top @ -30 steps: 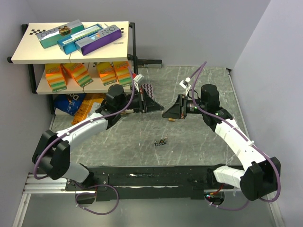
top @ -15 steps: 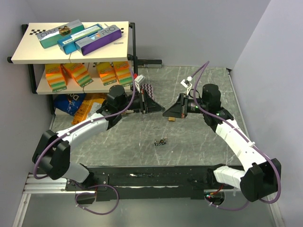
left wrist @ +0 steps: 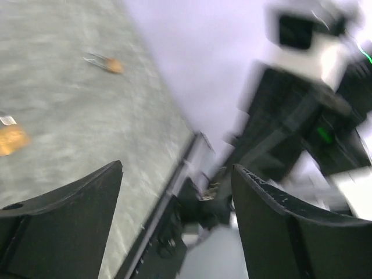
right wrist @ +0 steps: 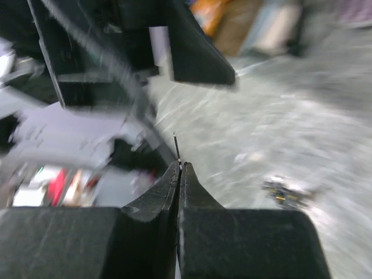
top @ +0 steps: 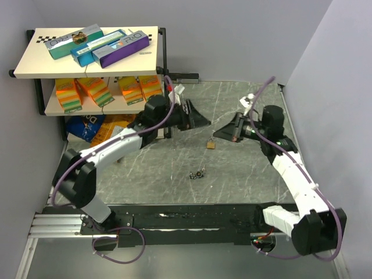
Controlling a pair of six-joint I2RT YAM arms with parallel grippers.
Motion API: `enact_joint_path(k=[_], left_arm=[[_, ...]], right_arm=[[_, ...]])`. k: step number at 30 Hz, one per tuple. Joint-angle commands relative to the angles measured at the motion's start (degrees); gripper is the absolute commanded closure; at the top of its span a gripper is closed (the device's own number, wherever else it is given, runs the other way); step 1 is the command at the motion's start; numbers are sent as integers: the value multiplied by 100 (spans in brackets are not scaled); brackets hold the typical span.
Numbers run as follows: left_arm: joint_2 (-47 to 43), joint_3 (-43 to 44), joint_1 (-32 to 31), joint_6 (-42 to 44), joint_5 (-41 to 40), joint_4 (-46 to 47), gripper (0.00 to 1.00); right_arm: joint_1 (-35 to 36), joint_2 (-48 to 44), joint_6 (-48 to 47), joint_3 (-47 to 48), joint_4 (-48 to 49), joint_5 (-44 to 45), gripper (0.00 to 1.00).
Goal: Unlock with the key
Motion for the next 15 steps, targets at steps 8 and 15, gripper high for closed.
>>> enact_joint_path(k=[8, 15], left_arm=[[3028, 3711, -439, 1095, -2810, -4609, 25], [4320, 4963, -572, 1458, -3252, -5463, 36]], right_arm=[[-727, -1492, -889, -35, -2132, 2178, 100], [-762, -1915, -784, -105, -2212, 2161, 100]])
